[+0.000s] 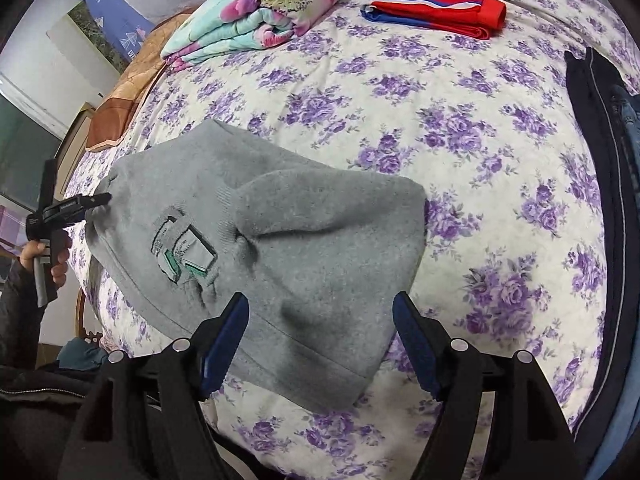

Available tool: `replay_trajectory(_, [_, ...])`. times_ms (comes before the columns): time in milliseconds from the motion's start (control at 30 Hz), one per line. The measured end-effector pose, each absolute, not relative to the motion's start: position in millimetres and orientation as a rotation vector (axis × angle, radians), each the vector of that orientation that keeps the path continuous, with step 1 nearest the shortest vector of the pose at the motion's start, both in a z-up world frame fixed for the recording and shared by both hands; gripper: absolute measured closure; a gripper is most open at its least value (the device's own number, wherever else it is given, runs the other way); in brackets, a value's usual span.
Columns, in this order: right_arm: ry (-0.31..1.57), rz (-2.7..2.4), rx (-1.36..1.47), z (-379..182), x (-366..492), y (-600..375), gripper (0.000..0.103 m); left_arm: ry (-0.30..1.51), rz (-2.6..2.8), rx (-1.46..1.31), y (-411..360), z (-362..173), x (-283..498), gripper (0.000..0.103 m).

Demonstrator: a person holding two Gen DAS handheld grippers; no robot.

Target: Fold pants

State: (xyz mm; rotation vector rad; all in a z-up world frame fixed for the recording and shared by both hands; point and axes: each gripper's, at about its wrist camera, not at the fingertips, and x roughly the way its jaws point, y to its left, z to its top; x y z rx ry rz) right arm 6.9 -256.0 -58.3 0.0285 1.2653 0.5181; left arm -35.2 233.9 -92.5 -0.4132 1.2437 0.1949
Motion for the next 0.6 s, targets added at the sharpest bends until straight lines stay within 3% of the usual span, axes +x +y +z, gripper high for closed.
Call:
replay_trajectory(33, [1.264,0.518,0.026,-58,7,-254,0.026,1.254,0.181,-0.427,231,-97,-34,0.026])
replay_trajectory(367, [1.278,0.532,0.021,-61,6,-244,0.025,1.224,0.306,-0.164,191,-80,-37,0.035])
replay_trajectory(600, [1.29,0.538,0.011,-66,3,-239,0.024,1.223,0.301,-0.143,194,-75,-40,0.039])
